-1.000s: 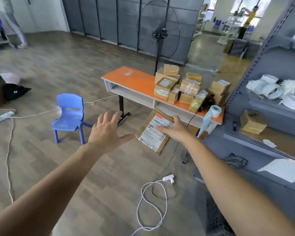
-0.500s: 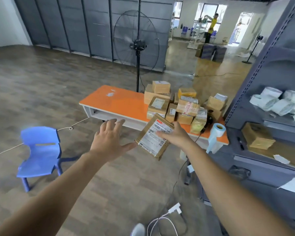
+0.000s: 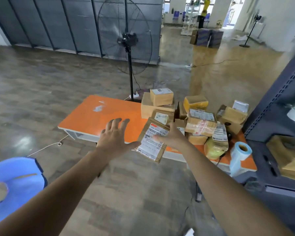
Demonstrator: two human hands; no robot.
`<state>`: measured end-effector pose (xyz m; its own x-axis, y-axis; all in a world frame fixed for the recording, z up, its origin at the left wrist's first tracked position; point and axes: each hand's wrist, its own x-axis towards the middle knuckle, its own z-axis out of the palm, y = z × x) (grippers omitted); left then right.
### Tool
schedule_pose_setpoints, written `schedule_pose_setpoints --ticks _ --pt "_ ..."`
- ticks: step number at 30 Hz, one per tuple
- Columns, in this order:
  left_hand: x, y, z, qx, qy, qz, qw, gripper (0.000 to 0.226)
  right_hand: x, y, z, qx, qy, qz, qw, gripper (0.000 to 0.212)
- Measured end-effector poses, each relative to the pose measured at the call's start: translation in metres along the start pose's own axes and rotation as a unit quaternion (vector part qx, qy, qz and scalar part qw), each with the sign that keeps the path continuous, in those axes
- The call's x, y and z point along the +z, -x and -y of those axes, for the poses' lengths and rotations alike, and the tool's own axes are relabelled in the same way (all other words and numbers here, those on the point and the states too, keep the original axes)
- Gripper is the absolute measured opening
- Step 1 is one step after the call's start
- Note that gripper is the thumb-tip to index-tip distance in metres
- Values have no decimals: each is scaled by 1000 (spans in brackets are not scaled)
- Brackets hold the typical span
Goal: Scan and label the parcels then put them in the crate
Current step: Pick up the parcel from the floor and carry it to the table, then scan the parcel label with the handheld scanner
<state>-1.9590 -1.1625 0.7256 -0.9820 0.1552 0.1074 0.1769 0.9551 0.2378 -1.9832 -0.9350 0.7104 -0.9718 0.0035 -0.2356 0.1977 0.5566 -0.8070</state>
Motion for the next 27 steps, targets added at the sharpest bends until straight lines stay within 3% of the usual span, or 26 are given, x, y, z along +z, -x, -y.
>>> schedule_pose_setpoints --ticks 12,16,21,27 --pt "48 -187 35 73 37 59 995 103 -21 -167 2 102 64 -25 992 83" --pt "63 -253 39 112 60 89 988 96 -35 -211 5 152 70 -42 985 83" --pt "88 -303 27 178 76 135 972 89 -44 -252 -10 180 64 -44 980 109" --pt "95 -338 0 222 90 148 959 95 -52 -256 -6 160 163 -66 971 79"
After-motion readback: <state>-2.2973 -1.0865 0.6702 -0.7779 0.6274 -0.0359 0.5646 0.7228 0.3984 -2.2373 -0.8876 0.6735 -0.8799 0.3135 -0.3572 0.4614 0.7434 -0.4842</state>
